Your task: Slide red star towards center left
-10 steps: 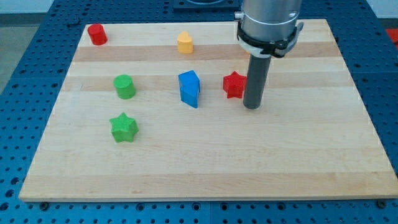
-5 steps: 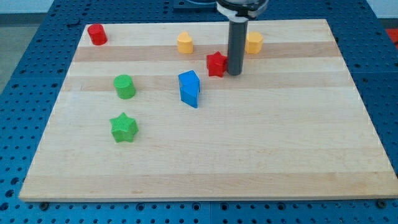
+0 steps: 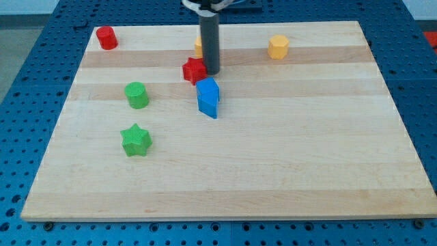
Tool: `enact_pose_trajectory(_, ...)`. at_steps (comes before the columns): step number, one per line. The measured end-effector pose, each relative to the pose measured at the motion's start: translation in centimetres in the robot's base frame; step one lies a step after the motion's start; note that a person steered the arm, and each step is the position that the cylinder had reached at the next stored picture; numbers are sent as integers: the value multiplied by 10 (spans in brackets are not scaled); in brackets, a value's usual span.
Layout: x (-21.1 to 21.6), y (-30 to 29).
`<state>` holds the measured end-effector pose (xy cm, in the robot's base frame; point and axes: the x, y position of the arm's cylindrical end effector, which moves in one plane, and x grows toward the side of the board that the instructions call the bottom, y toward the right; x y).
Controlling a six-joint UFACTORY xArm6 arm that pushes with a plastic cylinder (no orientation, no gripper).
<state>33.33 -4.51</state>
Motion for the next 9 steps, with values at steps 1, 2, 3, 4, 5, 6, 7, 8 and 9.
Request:
enact_pose_trajectory(1, 0, -29)
enact_pose_trajectory(2, 0, -53)
enact_pose_trajectory(3, 3, -57)
enact_pose_trajectory(4, 20, -57)
enact_pose_trajectory(5, 36, -57)
enact_pose_trajectory(6, 41, -58)
enact_pose_trajectory(7, 41, -69)
enact_pose_trajectory(8, 31, -93)
enact_pose_trajectory(9, 13, -113)
